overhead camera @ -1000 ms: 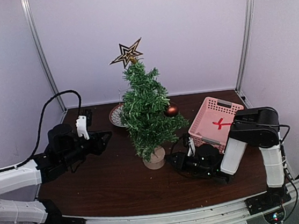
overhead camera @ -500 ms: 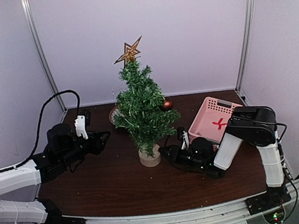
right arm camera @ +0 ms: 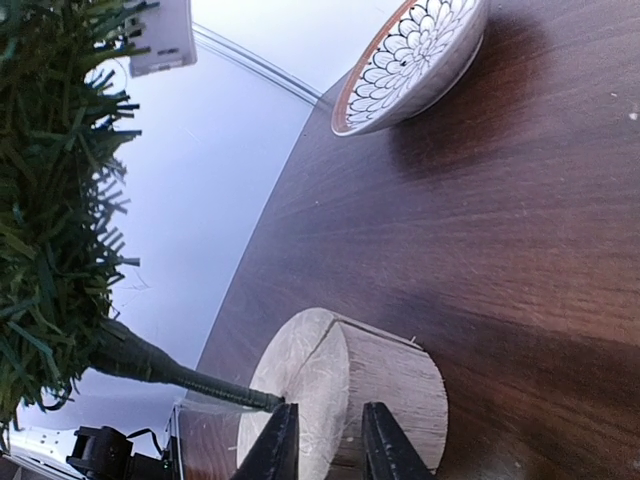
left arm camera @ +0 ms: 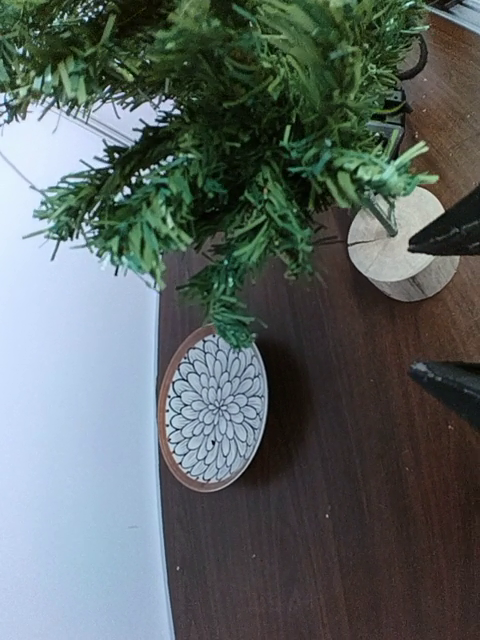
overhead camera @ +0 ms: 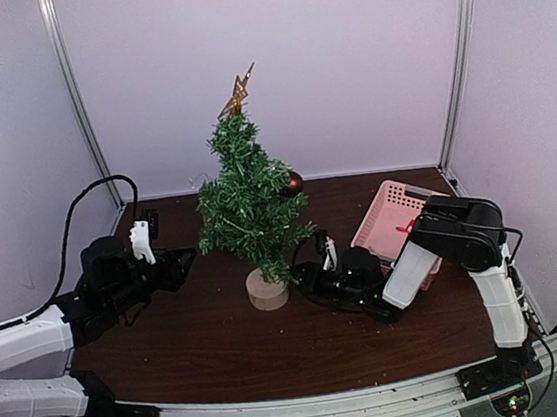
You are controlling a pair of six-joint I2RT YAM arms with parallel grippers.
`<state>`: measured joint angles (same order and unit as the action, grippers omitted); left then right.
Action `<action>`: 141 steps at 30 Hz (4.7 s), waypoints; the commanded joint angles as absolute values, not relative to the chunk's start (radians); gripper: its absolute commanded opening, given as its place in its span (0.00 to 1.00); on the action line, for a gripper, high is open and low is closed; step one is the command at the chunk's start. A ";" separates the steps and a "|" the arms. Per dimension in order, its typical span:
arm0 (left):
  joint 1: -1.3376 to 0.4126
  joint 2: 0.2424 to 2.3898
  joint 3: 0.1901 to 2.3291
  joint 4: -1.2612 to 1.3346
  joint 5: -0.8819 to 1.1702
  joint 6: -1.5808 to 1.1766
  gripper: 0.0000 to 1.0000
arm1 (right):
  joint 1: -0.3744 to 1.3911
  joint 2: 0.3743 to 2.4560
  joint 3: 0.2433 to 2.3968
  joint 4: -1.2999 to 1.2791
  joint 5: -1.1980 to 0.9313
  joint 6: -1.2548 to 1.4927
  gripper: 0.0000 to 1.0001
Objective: Decorate the small christmas tree
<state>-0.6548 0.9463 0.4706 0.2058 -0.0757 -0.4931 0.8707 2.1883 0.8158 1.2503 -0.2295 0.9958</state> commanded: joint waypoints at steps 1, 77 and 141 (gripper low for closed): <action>-0.622 0.918 0.450 0.207 -0.056 -0.527 0.37 | 0.866 2.199 0.885 1.211 -0.285 0.997 0.25; -0.666 1.693 0.467 0.892 0.254 -0.805 0.30 | 0.710 1.299 0.547 0.424 -0.239 0.644 0.44; -0.932 1.925 0.581 1.119 -0.182 -0.948 0.33 | 0.452 1.117 0.624 -0.008 -0.201 0.468 0.41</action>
